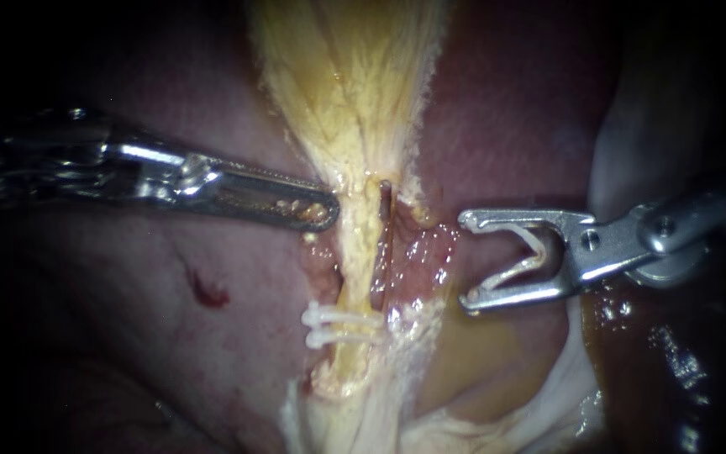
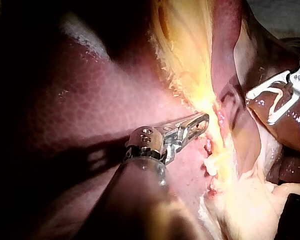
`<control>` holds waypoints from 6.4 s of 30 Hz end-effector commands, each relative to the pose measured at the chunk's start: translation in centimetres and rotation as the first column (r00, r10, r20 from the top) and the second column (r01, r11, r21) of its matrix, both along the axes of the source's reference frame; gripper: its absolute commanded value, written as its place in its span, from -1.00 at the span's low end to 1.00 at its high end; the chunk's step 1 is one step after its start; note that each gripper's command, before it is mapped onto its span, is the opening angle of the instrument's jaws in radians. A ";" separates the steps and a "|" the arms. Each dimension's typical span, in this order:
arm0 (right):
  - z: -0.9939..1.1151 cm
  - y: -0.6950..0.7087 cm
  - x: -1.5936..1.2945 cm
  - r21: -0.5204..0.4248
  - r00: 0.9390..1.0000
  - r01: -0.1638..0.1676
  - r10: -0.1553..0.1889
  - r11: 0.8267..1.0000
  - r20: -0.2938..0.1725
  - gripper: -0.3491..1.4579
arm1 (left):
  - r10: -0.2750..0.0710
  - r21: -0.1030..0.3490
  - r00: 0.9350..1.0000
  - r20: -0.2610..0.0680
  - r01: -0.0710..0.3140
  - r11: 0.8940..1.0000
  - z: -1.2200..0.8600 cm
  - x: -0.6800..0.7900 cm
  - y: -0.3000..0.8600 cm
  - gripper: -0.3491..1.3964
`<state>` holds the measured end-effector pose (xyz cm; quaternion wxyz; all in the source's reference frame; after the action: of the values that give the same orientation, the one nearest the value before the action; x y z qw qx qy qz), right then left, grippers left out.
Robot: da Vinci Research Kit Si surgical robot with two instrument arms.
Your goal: Clipping third clip left tube
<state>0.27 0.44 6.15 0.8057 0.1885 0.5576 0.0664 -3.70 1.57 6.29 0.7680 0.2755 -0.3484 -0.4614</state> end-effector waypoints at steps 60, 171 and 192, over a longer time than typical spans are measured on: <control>0.56 -0.21 1.29 0.214 0.996 -0.028 0.044 0.977 -0.073 -0.06 | -0.071 -0.021 0.997 -0.025 0.071 0.997 -0.65 0.48 0.39 -1.00; 0.14 -0.02 1.90 0.624 0.899 0.038 0.245 0.781 -0.362 -0.06 | -0.070 -0.023 0.997 -0.025 0.069 0.997 -0.61 0.49 0.39 -1.00; 0.16 -0.04 1.85 0.617 0.900 0.068 0.220 0.784 -0.377 -0.11 | -0.069 -0.024 0.997 -0.024 0.069 0.997 -0.60 0.49 0.39 -1.00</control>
<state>2.13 0.40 6.32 0.5534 0.4279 0.6753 0.2335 -3.21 1.96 5.69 0.7590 0.2487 -0.3532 -0.4871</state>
